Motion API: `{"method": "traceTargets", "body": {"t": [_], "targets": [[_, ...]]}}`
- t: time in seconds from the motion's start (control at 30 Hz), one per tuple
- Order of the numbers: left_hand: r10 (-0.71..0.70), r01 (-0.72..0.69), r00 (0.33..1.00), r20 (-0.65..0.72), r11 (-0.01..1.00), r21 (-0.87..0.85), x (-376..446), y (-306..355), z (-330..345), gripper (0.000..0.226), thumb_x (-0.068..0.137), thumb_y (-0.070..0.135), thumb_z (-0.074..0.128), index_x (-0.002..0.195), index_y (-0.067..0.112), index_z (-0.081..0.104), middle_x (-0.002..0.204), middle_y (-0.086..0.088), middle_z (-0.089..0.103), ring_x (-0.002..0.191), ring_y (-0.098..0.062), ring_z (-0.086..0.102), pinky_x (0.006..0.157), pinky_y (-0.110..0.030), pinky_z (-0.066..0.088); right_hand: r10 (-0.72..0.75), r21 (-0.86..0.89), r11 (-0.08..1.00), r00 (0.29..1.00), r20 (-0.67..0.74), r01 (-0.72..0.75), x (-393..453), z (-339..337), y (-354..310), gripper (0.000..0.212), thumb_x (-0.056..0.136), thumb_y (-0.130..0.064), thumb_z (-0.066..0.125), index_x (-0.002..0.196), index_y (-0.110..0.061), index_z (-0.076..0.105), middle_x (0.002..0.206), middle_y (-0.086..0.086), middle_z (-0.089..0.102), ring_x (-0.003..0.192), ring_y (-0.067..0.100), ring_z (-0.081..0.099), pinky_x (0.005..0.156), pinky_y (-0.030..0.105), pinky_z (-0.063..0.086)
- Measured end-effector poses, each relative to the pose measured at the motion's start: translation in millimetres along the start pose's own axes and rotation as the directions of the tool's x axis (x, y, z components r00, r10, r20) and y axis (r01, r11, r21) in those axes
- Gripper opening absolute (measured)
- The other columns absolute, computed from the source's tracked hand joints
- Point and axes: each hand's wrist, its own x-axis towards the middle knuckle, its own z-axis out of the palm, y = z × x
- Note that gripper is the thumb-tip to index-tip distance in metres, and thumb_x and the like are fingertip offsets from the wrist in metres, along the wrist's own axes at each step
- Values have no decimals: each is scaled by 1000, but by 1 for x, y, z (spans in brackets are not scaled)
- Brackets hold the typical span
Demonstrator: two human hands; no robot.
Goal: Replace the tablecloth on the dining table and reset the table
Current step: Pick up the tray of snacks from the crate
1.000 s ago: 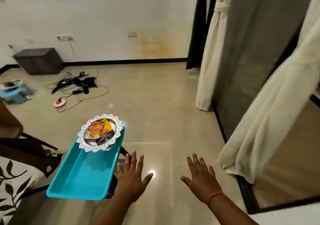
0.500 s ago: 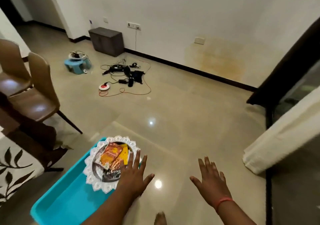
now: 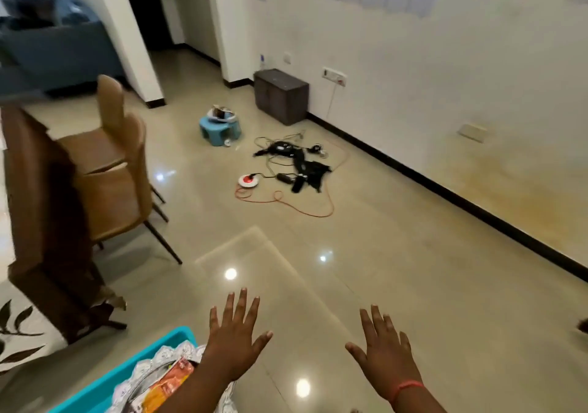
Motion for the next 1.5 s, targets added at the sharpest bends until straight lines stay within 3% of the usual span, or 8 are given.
{"method": "traceTargets", "body": {"t": [0.17, 0.43, 0.6, 0.8, 1.0, 1.1, 1.33, 1.5], "targets": [[-267, 266, 963, -24, 963, -51, 55, -6, -17, 77, 91, 75, 23, 150, 28, 37, 160, -6, 29, 142, -32, 28, 108, -57, 16, -205, -142, 966, 975, 89, 216, 128, -62, 3, 117, 51, -81, -27, 156, -31, -12, 164, -4, -21, 153, 24, -8, 122, 49, 9], [-649, 648, 758, 63, 739, -184, 82, -54, -22, 75, 90, 75, 21, 143, 29, 46, 152, -7, 44, 137, -31, 33, 102, -58, 20, -524, -250, 792, 831, 188, 557, 287, -106, -112, 97, 74, -83, -8, 157, -33, -9, 164, -6, -19, 154, 22, -4, 122, 48, 13], [-765, 768, 624, 159, 563, -305, 99, -116, -2, 73, 87, 76, 25, 138, 29, 50, 144, -8, 54, 131, -32, 40, 95, -62, 28, -631, -317, 668, 738, 238, 674, 372, -85, -214, 96, 80, -87, 0, 134, -28, 54, 133, 2, 64, 104, 31, 71, 71, 57, 58], [-900, 877, 391, 191, 301, -375, 103, -188, -15, 74, 78, 73, 43, 132, 26, 62, 142, -10, 56, 129, -35, 47, 96, -63, 31, -762, -376, 399, 530, 371, 836, 433, -71, -353, 91, 85, -84, 10, 113, -25, 74, 117, 5, 72, 85, 33, 75, 60, 55, 57], [-950, 916, 128, 285, 3, -402, 59, -181, -15, 76, 82, 72, 42, 141, 25, 48, 149, -10, 49, 134, -34, 47, 101, -64, 31, -784, -390, 34, 266, 560, 920, 436, -48, -475, 96, 85, -83, 9, 113, -20, 75, 122, 8, 70, 89, 33, 74, 62, 57, 57], [-925, 906, -115, 361, -247, -344, 26, -149, -2, 77, 85, 72, 39, 143, 23, 50, 152, -11, 44, 139, -34, 40, 103, -61, 25, -760, -385, -138, 151, 632, 913, 413, -31, -547, 87, 87, -81, 16, 146, -26, 46, 156, 4, 40, 131, 26, 53, 95, 52, 52], [-626, 637, -514, 587, -736, -227, 0, -38, -13, 78, 94, 69, 12, 142, 20, 48, 145, -13, 53, 125, -39, 57, 89, -68, 46, -573, -66, -422, -209, 793, 904, 337, 4, -623, 79, 97, -65, 30, 158, -19, 9, 167, 6, 3, 152, 24, 15, 121, 38, 23], [-400, 420, -641, 655, -897, -136, 20, 36, -36, 112, 61, 82, -30, 157, 28, -7, 164, -4, -18, 153, -30, -10, 118, -60, 2, -355, 96, -604, -375, 857, 791, 282, 37, -609, 78, 97, -63, 34, 159, -22, 9, 167, 6, 0, 152, 25, 15, 120, 42, 26]]}}
